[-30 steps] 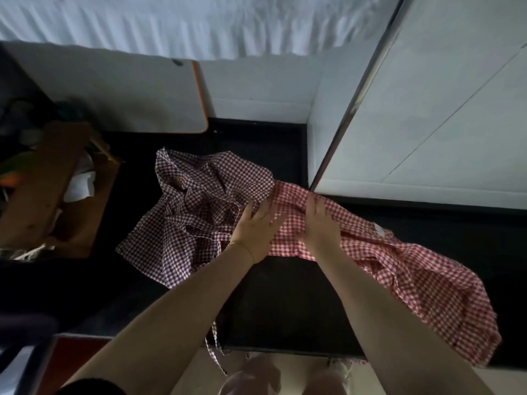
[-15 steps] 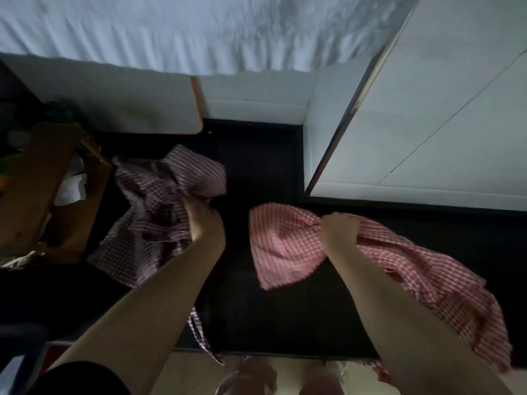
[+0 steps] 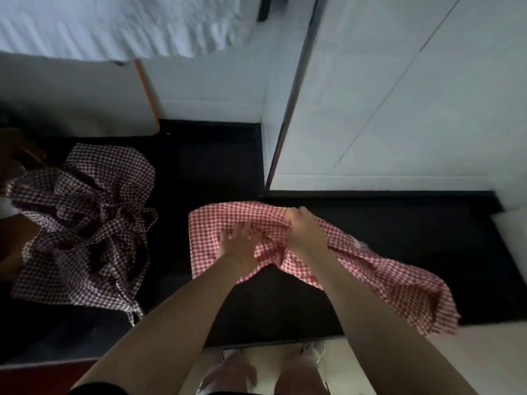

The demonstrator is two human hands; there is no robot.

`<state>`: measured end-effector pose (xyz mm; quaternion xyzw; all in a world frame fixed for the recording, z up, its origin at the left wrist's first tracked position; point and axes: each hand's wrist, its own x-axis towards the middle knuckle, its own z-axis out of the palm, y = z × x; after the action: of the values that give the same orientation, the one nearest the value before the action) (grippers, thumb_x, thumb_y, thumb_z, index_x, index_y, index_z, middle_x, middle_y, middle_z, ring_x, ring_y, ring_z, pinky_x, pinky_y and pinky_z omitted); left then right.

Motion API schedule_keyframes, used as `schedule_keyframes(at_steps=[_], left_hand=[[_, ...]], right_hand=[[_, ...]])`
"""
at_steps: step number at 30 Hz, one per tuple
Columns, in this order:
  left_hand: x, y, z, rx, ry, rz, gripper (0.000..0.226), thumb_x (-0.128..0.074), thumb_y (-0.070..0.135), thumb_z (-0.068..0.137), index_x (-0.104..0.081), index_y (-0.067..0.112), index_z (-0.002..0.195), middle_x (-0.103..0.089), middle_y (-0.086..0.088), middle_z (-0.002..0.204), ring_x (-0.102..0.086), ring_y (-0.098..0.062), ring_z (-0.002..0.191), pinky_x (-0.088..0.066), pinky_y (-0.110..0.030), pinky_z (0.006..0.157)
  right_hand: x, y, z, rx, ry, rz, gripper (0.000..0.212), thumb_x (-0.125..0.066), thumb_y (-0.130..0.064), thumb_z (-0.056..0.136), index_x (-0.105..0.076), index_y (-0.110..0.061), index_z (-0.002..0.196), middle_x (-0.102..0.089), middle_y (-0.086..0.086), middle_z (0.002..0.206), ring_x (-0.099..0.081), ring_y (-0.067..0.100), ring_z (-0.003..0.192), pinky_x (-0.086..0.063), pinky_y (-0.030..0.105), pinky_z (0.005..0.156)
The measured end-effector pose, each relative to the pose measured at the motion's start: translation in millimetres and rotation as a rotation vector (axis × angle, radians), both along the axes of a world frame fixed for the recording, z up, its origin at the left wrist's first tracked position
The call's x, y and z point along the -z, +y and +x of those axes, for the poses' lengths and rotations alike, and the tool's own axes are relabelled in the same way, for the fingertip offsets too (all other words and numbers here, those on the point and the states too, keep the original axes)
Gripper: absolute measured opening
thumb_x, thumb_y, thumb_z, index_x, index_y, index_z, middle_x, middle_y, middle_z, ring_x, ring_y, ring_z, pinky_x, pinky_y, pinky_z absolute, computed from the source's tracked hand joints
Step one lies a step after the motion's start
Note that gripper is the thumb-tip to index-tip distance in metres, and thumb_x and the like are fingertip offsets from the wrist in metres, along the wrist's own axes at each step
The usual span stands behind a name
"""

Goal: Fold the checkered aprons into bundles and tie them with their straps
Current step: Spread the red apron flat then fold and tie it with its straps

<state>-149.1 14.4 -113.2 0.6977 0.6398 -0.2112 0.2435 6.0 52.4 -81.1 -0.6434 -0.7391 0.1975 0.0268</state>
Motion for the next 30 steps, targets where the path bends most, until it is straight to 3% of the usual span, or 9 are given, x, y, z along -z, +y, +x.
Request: schedule_keyframes(at_steps=[5,8,12,18,22,24,26,28,30], left_hand=[[-22.1,23.9,29.1,-0.124,0.214,-0.019,0.064,-0.048,0.048,0.095,-0.039,0.015,0.149,-0.034,-0.017,0.156,-0.033,-0.036,0.142,-0.029,-0.051,0.115],[-34.8,22.9,67.6,-0.166,0.054,0.179,0.058,-0.047,0.033,0.097,-0.033,0.013,0.15,-0.037,-0.015,0.152,-0.039,-0.033,0.137,-0.035,-0.048,0.112],[-33.7,6.8,138.0,-0.008,-0.27,0.126,0.069,-0.052,0.042,0.096,-0.019,0.033,0.155,-0.017,-0.01,0.163,-0.021,-0.036,0.147,-0.028,-0.057,0.116],[-13.4,2.4,197.2,-0.048,-0.013,-0.066,0.099,-0.056,0.067,0.086,-0.001,0.028,0.159,0.0,-0.017,0.165,-0.007,-0.044,0.15,-0.012,-0.061,0.119],[-15.2,4.1,228.8,-0.066,0.028,-0.015,0.101,-0.063,0.063,0.084,-0.005,0.028,0.158,-0.011,-0.015,0.165,-0.016,-0.041,0.149,-0.015,-0.063,0.118],[-17.7,3.3,249.6,-0.108,0.007,0.015,0.101,-0.064,0.063,0.082,-0.006,0.029,0.158,-0.015,-0.013,0.164,-0.017,-0.04,0.149,-0.017,-0.063,0.117],[-16.5,1.2,264.9,-0.18,-0.018,0.088,0.1,-0.061,0.07,0.082,-0.007,0.031,0.157,-0.016,-0.01,0.163,-0.017,-0.038,0.149,-0.019,-0.062,0.116],[-18.0,-2.4,279.4,-0.277,-0.008,0.156,0.096,-0.062,0.061,0.086,-0.005,0.031,0.157,-0.013,-0.01,0.163,-0.013,-0.036,0.15,-0.022,-0.06,0.116],[-20.2,-8.0,286.3,-0.362,0.02,0.175,0.088,-0.063,0.036,0.091,-0.004,0.028,0.157,-0.01,-0.013,0.163,-0.012,-0.037,0.15,-0.027,-0.057,0.116]], right_hand=[[-6.0,-7.9,95.6,0.225,-0.238,-0.274,0.075,-0.061,-0.05,0.091,-0.027,-0.015,0.148,-0.045,0.011,0.139,-0.056,0.029,0.118,-0.051,0.043,0.093],[-10.9,-14.3,149.3,0.256,-0.181,-0.417,0.099,-0.076,-0.06,0.074,-0.025,-0.019,0.15,-0.04,0.009,0.142,-0.052,0.03,0.125,-0.046,0.045,0.098],[-26.1,-14.5,202.0,0.109,-0.244,-0.617,0.079,-0.081,-0.037,0.073,-0.041,-0.026,0.139,-0.045,0.005,0.133,-0.052,0.026,0.116,-0.046,0.042,0.095],[-30.4,-20.8,289.1,0.085,-0.611,-0.725,0.026,-0.062,-0.023,0.093,-0.061,-0.015,0.118,-0.057,0.003,0.097,-0.057,0.018,0.082,-0.047,0.033,0.071],[-54.3,2.5,336.2,0.11,-0.537,-0.88,0.018,-0.061,-0.023,0.095,-0.058,-0.01,0.082,-0.058,0.007,0.088,-0.055,0.019,0.078,-0.048,0.035,0.082],[-70.2,28.1,356.8,0.299,-0.328,-0.699,0.02,-0.058,-0.019,0.096,-0.064,-0.004,0.084,-0.066,0.013,0.094,-0.063,0.025,0.083,-0.051,0.036,0.085],[-73.5,56.9,373.6,0.551,-0.015,-0.223,0.026,-0.049,-0.014,0.099,-0.065,0.003,0.112,-0.067,0.022,0.114,-0.065,0.036,0.106,-0.049,0.039,0.093],[-76.7,80.2,381.8,0.543,0.168,0.064,0.047,-0.043,-0.01,0.1,-0.04,0.001,0.145,-0.054,0.029,0.137,-0.052,0.04,0.127,-0.039,0.041,0.106],[-68.3,87.5,380.4,0.396,0.279,0.074,0.068,-0.046,-0.004,0.096,-0.016,-0.006,0.157,-0.043,0.027,0.147,-0.045,0.038,0.135,-0.032,0.037,0.113]])
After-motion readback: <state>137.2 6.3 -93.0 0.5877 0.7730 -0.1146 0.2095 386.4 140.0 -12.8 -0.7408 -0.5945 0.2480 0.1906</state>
